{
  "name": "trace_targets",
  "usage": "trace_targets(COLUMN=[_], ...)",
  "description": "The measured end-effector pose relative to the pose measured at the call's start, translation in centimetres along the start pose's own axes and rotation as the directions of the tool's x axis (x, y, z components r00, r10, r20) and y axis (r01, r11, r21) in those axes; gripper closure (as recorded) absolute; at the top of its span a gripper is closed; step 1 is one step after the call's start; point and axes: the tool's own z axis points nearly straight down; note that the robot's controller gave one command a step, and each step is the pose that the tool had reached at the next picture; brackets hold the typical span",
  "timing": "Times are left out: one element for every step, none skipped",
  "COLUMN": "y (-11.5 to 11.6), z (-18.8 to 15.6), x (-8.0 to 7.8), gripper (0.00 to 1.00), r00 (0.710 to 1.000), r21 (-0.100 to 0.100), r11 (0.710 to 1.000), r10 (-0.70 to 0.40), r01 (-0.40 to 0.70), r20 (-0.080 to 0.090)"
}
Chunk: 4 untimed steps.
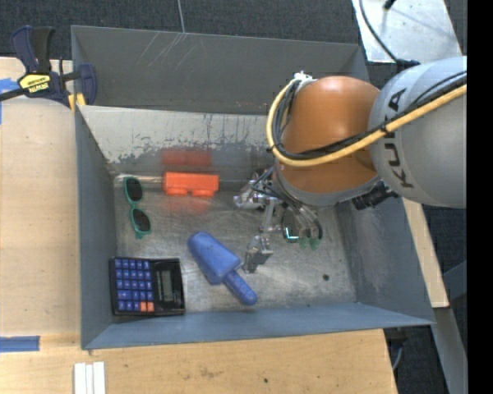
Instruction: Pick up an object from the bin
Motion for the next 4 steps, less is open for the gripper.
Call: trace_targets(y=[0.0, 2.5, 2.0, 1.6], z=[-0.4, 5.1, 10.0, 10.4], x=[-0.2, -0.8, 1.8, 1.8], gripper=[0.00, 0.00, 0.00, 1.00], r00=[1.000, 0.999, 0.993, 0.991], r21=[-0.001, -0.001, -0.002, -0.002], r11=[1.000, 0.999, 0.993, 0.991], r10=[0.002, -0.044, -0.117, -0.131], r01=[-0.002, 0.044, 0.117, 0.131], r20=[0.008, 0.014, 0.019, 0.041])
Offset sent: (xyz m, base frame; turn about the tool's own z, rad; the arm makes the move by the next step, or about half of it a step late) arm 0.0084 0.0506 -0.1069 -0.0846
